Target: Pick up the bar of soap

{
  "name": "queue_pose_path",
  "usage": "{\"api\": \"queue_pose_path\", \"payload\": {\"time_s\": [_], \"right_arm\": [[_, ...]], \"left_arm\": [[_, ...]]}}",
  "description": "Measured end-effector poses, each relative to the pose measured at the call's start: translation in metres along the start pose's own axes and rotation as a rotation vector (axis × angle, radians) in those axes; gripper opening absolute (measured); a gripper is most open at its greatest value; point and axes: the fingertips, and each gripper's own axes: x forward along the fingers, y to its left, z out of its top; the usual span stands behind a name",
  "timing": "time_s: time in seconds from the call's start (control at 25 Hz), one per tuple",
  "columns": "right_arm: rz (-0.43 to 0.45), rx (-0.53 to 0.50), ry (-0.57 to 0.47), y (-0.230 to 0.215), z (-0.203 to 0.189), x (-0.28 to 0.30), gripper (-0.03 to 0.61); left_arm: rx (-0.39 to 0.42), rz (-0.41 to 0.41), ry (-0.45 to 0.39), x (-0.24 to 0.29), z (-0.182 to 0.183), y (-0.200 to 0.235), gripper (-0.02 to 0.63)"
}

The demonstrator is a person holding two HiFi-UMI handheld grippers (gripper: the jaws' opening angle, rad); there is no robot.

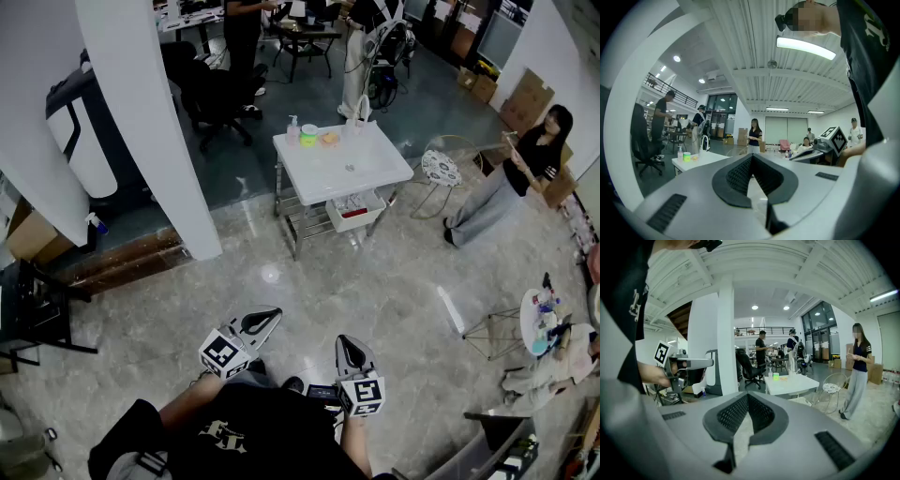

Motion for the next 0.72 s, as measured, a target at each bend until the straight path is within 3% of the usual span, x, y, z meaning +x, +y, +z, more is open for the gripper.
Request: {"api": "queue_pose_path", "payload": {"time_s": [0.36,0.72], "right_arm": [[0.002,-0.018,0.020,0.010,0.003,0.004,0.008],[-0.063,0.000,-0.008,0.010,0.011,0.024,0.008]], "left_arm": [[-0.014,0.011,0.002,-0.010,-0.002,0.009,0.008],[-0.018,-0.012,-0.011,-0.015,-0.002,0.032,0.009]]}}
